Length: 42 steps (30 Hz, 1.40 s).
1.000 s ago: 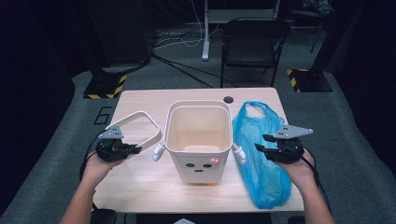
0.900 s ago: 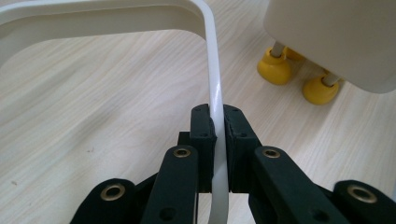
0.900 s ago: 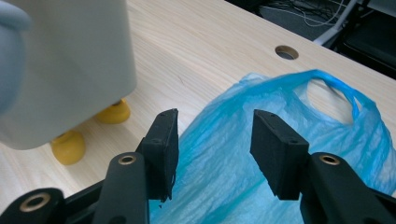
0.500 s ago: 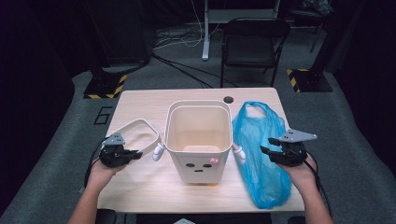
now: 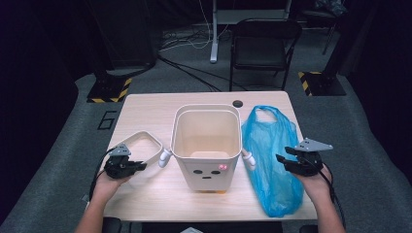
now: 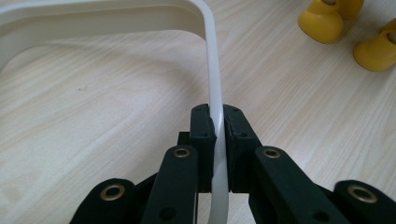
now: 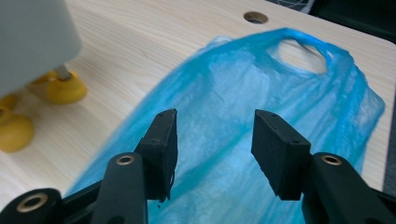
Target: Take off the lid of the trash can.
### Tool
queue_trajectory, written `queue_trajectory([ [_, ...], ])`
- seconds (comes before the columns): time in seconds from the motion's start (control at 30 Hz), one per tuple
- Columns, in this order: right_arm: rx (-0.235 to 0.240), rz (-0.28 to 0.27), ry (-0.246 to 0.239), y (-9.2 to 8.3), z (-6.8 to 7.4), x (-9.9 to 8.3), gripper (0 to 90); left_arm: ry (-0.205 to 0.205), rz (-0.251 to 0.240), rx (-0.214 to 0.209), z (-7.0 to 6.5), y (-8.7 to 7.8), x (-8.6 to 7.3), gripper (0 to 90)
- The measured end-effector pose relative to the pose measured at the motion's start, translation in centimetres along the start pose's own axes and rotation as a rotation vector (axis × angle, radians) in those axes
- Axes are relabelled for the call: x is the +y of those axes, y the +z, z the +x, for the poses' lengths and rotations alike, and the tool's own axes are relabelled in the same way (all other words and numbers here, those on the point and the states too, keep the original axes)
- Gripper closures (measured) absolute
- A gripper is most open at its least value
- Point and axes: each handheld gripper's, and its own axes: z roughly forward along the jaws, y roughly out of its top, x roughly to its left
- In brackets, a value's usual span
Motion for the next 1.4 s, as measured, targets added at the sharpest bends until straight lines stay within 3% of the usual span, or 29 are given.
queue_trajectory([
  [0.47, -0.096, 0.113, 0.081, 2.0, -2.1, -3.3, 45.0, 0.017, 0.080, 0.008, 0.1, 1.4, -0.9, 83.7],
  [0.77, -0.150, 0.132, 0.182, 2.7, -3.8, -4.8, 41.0, -0.005, 0.102, -0.005, 0.4, 1.7, -1.3, 83.4],
  [0.9, -0.168, 0.149, 0.197, 3.1, -4.2, -5.2, 36.4, -0.018, 0.109, -0.009, 0.5, 1.8, -1.4, 82.2],
  [1.17, -0.177, 0.128, 0.246, 3.5, -4.7, -5.5, 23.8, -0.055, 0.073, -0.011, 0.6, 1.7, -1.4, 59.8],
  [1.4, -0.200, 0.179, 0.240, 4.4, -4.7, -6.0, 19.4, -0.048, 0.051, 0.021, 0.5, 1.8, -1.3, 41.8],
])
